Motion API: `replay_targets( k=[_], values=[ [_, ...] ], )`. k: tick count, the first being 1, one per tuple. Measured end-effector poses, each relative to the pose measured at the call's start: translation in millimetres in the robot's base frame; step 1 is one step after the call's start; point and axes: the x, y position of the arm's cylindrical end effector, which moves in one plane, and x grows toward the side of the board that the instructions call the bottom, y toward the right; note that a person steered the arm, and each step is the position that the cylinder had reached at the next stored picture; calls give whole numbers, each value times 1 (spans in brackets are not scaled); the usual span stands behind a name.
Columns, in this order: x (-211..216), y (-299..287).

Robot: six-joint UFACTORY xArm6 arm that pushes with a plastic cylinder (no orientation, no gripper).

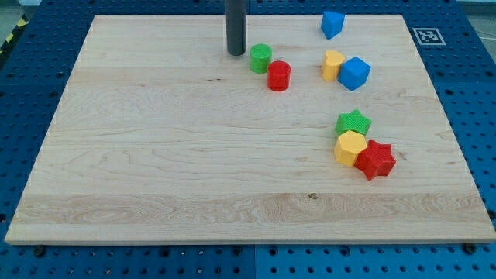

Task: Move the green circle above the red circle

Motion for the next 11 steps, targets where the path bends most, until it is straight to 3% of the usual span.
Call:
replay_targets(
  k=[2,3,11],
  values=[
    [2,-31],
    [23,-31],
    [33,27]
  ],
)
